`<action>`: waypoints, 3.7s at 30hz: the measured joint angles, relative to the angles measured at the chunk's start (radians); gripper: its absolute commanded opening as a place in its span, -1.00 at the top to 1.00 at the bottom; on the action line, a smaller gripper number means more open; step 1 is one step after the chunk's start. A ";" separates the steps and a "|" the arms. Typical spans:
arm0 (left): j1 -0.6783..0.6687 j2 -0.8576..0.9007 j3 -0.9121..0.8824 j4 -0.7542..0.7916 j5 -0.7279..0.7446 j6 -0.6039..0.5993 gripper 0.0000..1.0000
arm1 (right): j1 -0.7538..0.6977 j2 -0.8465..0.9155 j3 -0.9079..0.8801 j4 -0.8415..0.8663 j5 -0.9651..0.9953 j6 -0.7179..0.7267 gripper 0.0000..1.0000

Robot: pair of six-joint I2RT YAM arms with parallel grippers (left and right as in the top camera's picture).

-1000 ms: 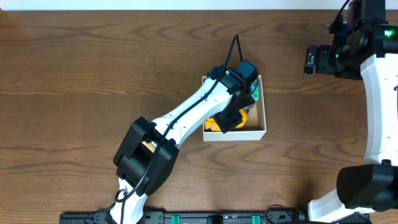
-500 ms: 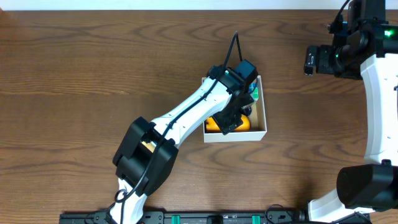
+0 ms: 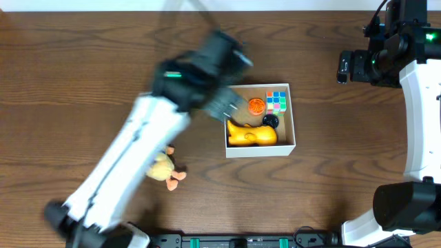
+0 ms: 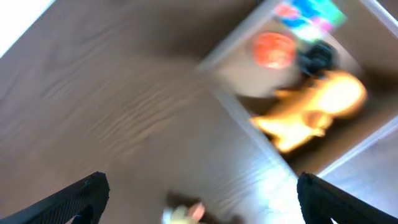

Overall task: Pack container
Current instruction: 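Move the left gripper to the yellow plush duck and grasp it, then carry the plush duck into the box and release it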

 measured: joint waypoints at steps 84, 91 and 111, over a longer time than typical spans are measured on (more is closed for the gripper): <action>-0.079 0.142 -0.315 0.585 0.165 0.311 0.88 | 0.000 0.000 0.000 0.014 -0.001 -0.003 -0.98; -0.103 0.275 -0.316 0.584 0.165 0.342 0.88 | 0.000 0.000 0.000 0.014 -0.001 -0.003 -0.98; -0.109 0.353 -0.315 0.591 0.162 0.396 -0.99 | 0.000 0.000 0.000 0.014 -0.001 -0.010 -0.98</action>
